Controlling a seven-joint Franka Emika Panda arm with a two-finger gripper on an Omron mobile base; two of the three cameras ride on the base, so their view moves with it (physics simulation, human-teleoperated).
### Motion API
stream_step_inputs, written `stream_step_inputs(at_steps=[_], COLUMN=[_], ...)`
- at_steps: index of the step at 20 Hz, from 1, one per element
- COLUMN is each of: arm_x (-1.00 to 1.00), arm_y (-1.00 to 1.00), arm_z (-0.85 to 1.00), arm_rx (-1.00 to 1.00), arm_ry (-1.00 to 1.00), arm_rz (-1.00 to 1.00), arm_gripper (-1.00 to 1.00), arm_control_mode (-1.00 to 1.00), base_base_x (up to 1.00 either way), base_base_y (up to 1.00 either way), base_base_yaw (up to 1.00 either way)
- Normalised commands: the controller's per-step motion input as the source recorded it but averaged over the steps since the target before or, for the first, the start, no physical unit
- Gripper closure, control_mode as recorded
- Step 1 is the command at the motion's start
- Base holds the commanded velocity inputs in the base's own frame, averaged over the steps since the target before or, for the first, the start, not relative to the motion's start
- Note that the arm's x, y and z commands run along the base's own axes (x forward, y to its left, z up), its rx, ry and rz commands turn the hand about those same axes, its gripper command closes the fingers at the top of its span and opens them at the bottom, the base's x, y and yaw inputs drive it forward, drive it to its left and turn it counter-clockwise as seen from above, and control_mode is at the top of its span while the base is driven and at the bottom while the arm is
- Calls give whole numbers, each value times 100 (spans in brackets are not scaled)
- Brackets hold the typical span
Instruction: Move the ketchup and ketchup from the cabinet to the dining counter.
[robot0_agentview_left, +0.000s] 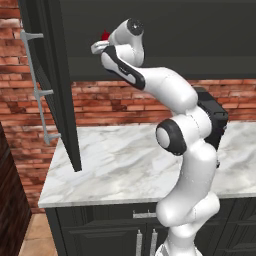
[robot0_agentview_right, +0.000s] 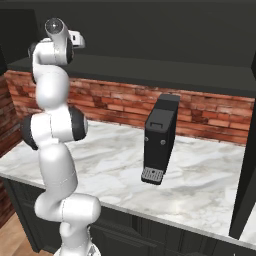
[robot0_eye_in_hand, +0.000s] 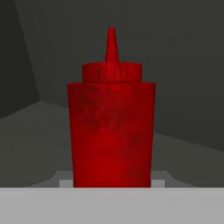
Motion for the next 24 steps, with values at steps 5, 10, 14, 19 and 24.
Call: stream_step_inputs(at_steps=[5,10,14,19,24], arm_x=[-86,-94,-93,-82,-87], arm_y=[0,-1,-9,-20,-17], arm_z=[-4,-9,6,24,11], arm_rx=[0,0,8,19,14], arm_ry=[-13,-21,-12,1,0], arm_rz=[-4,-7,-9,-7,-1], arm_gripper=[100,100,100,100,100], arm_control_mode=[-100,-100,-100,-100,-100], base_base_x=[0,0,0,0,0], base_base_y=[0,0,0,0,0], base_base_yaw=[0,0,0,0,0])
